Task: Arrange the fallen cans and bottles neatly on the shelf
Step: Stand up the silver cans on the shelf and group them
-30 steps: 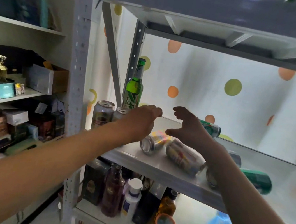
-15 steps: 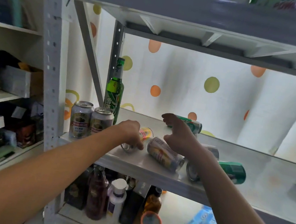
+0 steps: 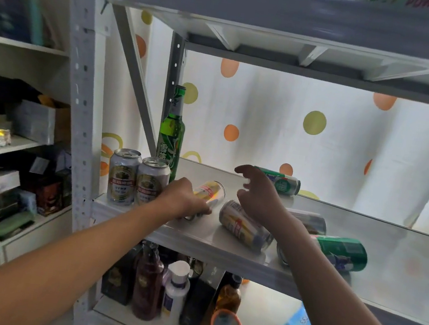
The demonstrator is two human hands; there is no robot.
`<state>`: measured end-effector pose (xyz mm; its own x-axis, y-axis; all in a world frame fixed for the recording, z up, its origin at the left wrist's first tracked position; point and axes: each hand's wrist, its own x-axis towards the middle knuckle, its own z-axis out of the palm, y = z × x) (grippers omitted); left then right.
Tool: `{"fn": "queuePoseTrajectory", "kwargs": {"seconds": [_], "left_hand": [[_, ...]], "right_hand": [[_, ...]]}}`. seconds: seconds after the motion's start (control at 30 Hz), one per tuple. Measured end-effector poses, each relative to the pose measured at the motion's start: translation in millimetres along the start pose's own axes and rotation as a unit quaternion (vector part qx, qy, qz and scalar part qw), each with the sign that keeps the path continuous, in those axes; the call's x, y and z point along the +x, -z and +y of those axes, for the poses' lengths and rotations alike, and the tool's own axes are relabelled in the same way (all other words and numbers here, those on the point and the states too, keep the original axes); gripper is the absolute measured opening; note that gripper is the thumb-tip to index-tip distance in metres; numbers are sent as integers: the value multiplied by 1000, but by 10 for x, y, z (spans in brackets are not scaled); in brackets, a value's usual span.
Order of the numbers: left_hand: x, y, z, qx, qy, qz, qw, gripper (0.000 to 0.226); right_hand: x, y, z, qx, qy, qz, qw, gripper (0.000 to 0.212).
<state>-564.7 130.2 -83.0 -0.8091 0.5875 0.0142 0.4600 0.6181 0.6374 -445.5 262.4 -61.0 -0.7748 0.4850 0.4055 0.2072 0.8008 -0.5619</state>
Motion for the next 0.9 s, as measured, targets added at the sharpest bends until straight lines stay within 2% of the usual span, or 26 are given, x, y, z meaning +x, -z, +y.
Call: {"fn": "queuePoseTrajectory", "kwargs": {"seconds": [0.07, 0.17, 0.23, 0.3, 0.4, 0.5, 0.73, 0.9], "left_hand": [[-5, -30, -75, -59, -1, 20, 998, 58], [-58, -66, -147, -132, -35, 54, 989, 53], [-130, -77, -152, -181, -53, 80, 979, 52], [-225, -81, -124, -217, -64, 111, 968, 54], [-344, -81, -80, -256, -87, 148, 951, 56], [-399, -89, -70, -302, -105, 160, 934, 59], [-402, -106, -139, -286, -131, 183, 931, 66], [-448, 96, -271, -215, -169, 109, 956, 63]], "right_hand": [[35, -14, -48, 11, -1, 9, 1000, 50], [101, -51, -123, 16, -12, 34, 999, 35], [163, -96, -164, 31, -33, 58, 997, 32], [214, -125, -222, 62, -75, 64, 993, 39], [212, -106, -399, 216, -136, 36, 966, 50], [170, -74, -523, 250, -129, 36, 959, 59], [123, -86, -670, 227, -90, 41, 969, 55], [80, -93, -683, 245, -75, 47, 965, 34]]}}
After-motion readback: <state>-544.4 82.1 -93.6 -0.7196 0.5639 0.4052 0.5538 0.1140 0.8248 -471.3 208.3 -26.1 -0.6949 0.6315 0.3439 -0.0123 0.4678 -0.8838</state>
